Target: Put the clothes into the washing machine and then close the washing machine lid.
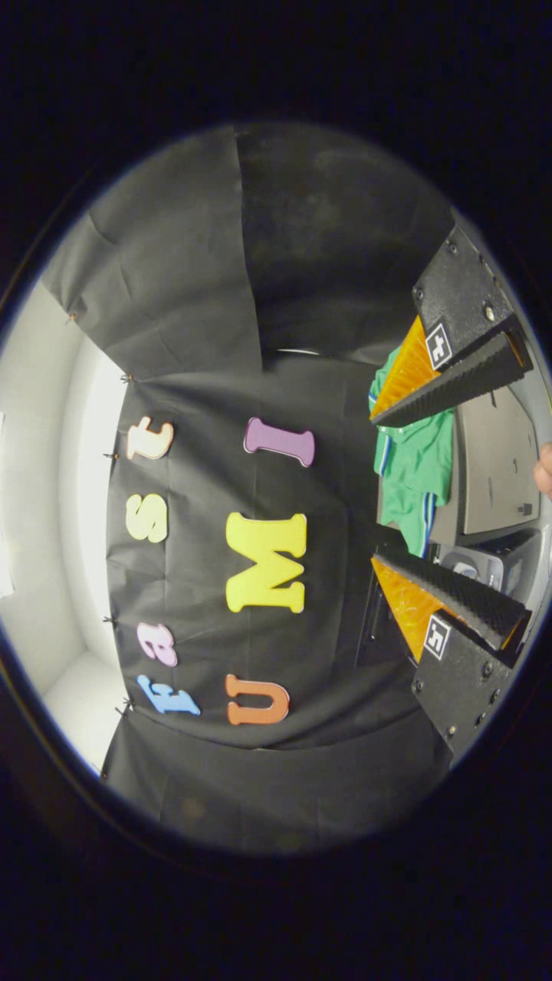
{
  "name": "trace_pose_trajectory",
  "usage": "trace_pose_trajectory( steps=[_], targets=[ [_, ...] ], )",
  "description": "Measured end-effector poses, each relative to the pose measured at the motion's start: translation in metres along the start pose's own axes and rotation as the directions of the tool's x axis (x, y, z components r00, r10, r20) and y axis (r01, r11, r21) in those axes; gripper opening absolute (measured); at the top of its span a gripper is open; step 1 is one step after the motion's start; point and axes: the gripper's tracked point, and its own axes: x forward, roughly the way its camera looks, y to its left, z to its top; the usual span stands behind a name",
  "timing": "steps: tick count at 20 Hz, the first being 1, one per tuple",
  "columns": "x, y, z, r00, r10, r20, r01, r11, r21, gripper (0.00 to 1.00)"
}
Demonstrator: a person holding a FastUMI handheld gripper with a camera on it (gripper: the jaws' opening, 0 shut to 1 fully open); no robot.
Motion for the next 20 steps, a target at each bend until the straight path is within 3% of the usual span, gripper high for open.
trace_pose_trajectory(
  steps=[6,9,14,20],
  targets=[
    [0.103,-0.056,-0.008,0.996,-0.016,-0.093,0.01,0.998,-0.058,1.0],
    [0.152,-0.078,-0.037,0.98,0.008,-0.2,-0.02,0.998,-0.056,1.0],
    [0.209,-0.111,-0.1,0.922,0.001,-0.386,-0.002,1.0,0.0,1.0],
    [0.221,-0.115,-0.154,0.822,0.004,-0.569,-0.011,1.0,-0.009,1.0]
  ],
)
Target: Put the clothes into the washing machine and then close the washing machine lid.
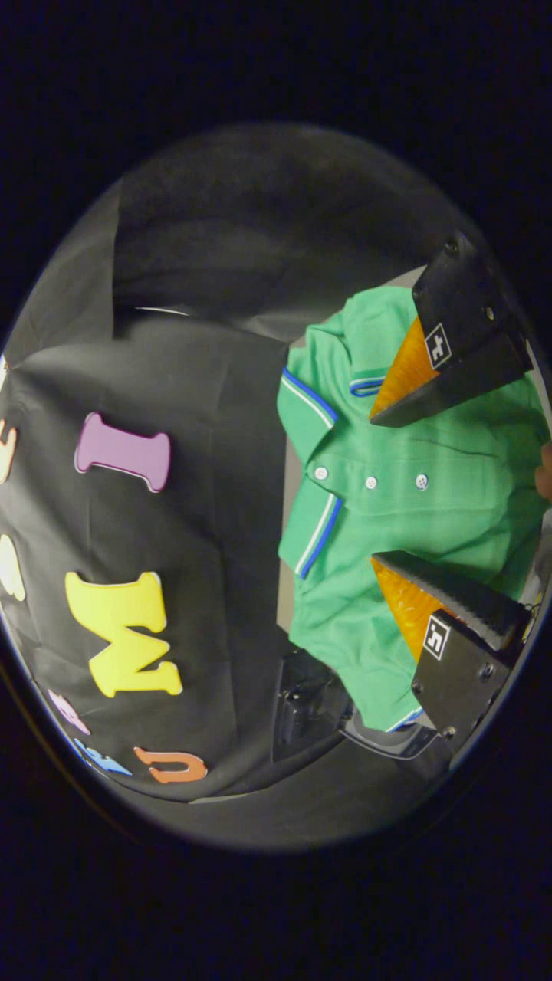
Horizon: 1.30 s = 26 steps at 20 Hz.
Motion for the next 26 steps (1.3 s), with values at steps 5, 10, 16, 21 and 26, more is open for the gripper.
trace_pose_trajectory(
  steps=[5,10,16,21,26],
  targets=[
    [0.0,0.004,-0.009,0.995,0.02,-0.096,-0.017,0.999,0.033,1.0],
    [0.0,0.006,-0.007,0.995,0.06,-0.081,-0.058,0.998,0.026,0.98],
    [-0.004,0.001,-0.006,0.992,0.07,-0.103,-0.06,0.993,0.1,0.06],
    [-0.032,0.01,0.032,0.998,0.056,-0.003,-0.056,0.995,0.085,0.06],
    [-0.075,0.032,0.079,0.988,0.099,0.116,-0.107,0.992,0.069,0.06]
  ],
)
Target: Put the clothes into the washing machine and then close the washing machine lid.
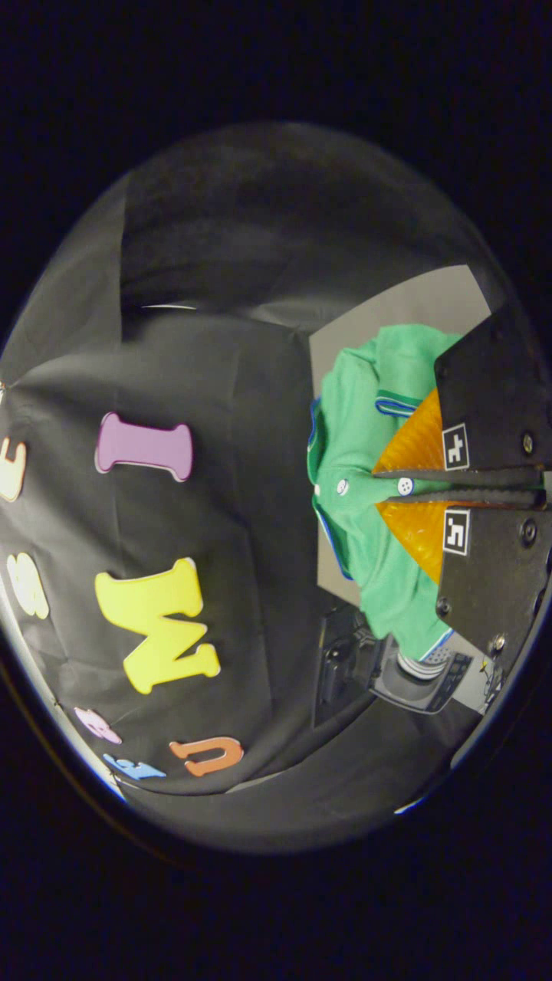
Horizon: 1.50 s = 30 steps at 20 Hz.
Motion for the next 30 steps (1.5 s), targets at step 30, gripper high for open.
trace_pose_trajectory(
  steps=[30],
  targets=[
    [0.013,0.315,0.007,0.885,0.462,-0.056,-0.465,0.874,-0.139,0.05]
  ],
)
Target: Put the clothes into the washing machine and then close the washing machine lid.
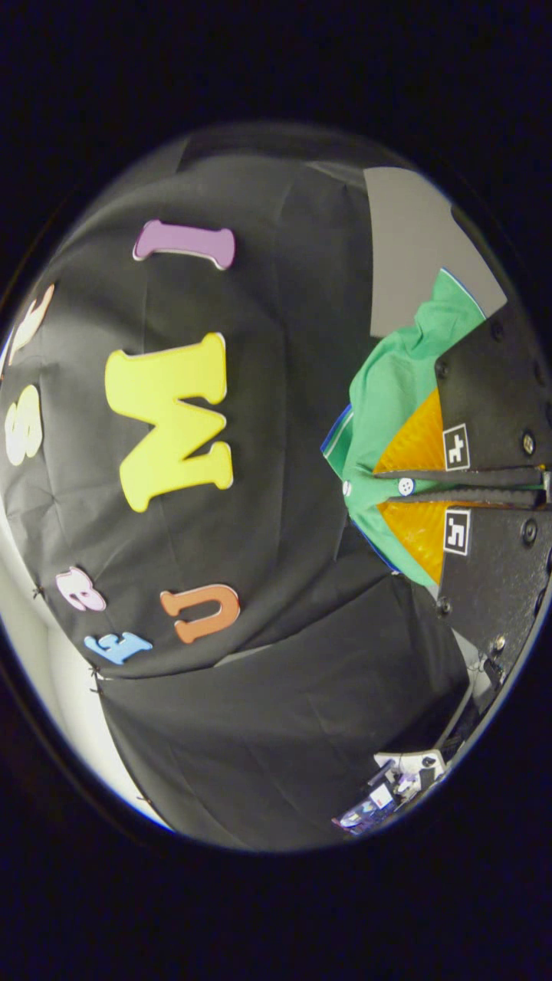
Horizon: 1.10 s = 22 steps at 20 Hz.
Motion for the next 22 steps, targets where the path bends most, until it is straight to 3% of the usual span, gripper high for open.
trace_pose_trajectory(
  steps=[8,22],
  targets=[
    [0.073,0.051,-0.028,0.993,0.077,-0.095,-0.081,0.996,-0.04,0.06],
    [0.168,0.034,-0.15,0.958,-0.017,-0.287,0.018,1.0,0.0,0.05]
  ],
)
